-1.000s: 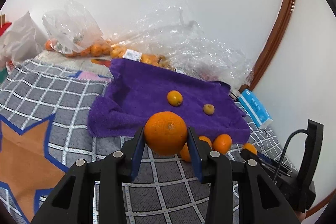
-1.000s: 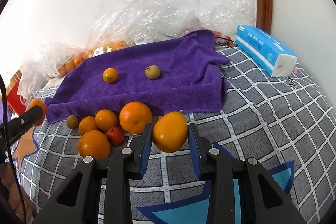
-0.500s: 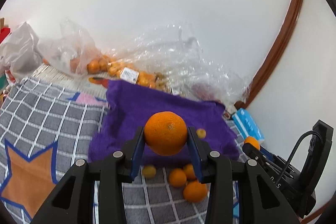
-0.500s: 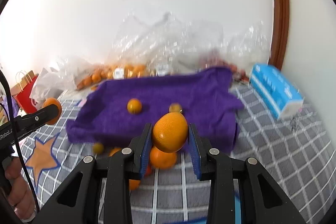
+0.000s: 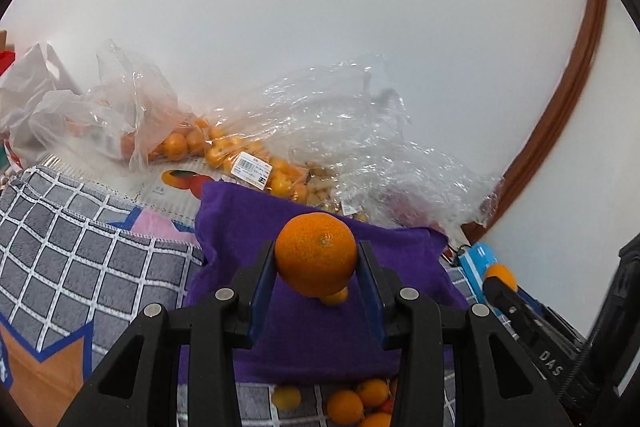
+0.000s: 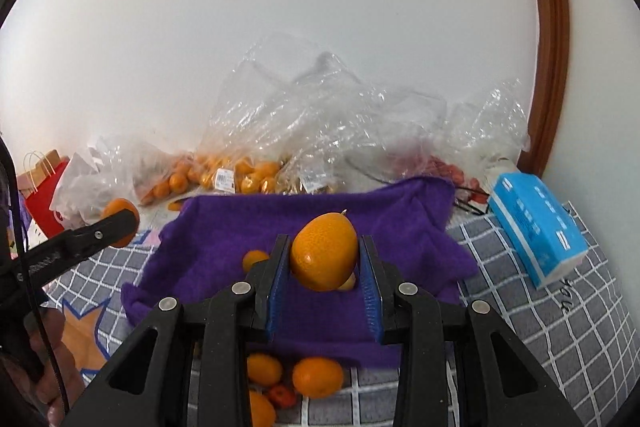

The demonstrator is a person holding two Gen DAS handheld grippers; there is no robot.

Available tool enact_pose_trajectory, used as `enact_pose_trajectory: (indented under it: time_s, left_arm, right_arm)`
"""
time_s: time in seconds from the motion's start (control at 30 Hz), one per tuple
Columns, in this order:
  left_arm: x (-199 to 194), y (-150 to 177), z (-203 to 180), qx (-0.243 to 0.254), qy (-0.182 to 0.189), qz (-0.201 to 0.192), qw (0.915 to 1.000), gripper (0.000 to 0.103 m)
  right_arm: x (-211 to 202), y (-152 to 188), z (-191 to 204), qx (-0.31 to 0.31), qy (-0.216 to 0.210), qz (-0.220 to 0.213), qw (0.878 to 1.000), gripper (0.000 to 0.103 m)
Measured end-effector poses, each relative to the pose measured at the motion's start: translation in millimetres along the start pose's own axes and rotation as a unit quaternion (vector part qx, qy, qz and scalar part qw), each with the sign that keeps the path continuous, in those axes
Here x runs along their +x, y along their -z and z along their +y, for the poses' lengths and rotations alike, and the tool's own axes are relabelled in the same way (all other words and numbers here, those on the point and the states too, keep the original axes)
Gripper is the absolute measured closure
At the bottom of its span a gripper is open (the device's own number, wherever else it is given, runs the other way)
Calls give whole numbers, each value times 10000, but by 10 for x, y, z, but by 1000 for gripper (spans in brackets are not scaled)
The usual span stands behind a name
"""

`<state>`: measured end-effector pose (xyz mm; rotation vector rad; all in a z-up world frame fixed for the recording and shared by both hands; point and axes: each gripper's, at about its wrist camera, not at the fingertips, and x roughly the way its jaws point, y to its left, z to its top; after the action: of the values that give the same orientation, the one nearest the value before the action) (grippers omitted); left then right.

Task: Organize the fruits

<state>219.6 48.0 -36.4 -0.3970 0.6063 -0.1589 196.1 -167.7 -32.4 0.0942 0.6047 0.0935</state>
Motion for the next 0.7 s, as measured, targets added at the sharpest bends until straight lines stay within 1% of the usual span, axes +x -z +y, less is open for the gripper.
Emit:
enact_pose_trajectory:
  time_s: [0.1, 0.2, 0.27, 0.33, 0.4, 0.5, 0.63, 0.7]
  left_arm:
    - [69, 12, 109, -38, -94, 16, 9999, 65]
    - [133, 48, 281, -185, -182, 56, 9996, 65]
    - [164, 42, 366, -290, -164, 92, 9994, 65]
    - [166, 39, 423, -336, -164, -12, 9993, 65]
    - [178, 42, 452, -376, -143, -15, 9992, 65]
    - [210, 70, 441, -368, -45, 5, 9993, 65]
    - [261, 151, 401, -219, -36, -46, 9997, 65]
    - [315, 184, 393, -225, 13, 38, 9997, 65]
  right_arm:
    - [55, -32, 11, 0, -76, -64, 10000, 69]
    - [159, 23, -40, 24, -74, -44, 10000, 69]
    - [251, 69, -115, 117, -50, 68, 9999, 69]
    - [323, 108, -224, 297, -50, 210, 9993, 69]
    - [329, 120, -303, 368, -6, 224, 9991, 69]
    - [303, 124, -380, 333, 225, 112, 9991, 69]
    - [351, 143, -504, 571, 29, 136, 9983, 69]
    - [398, 179, -538, 610, 80, 180, 9979, 69]
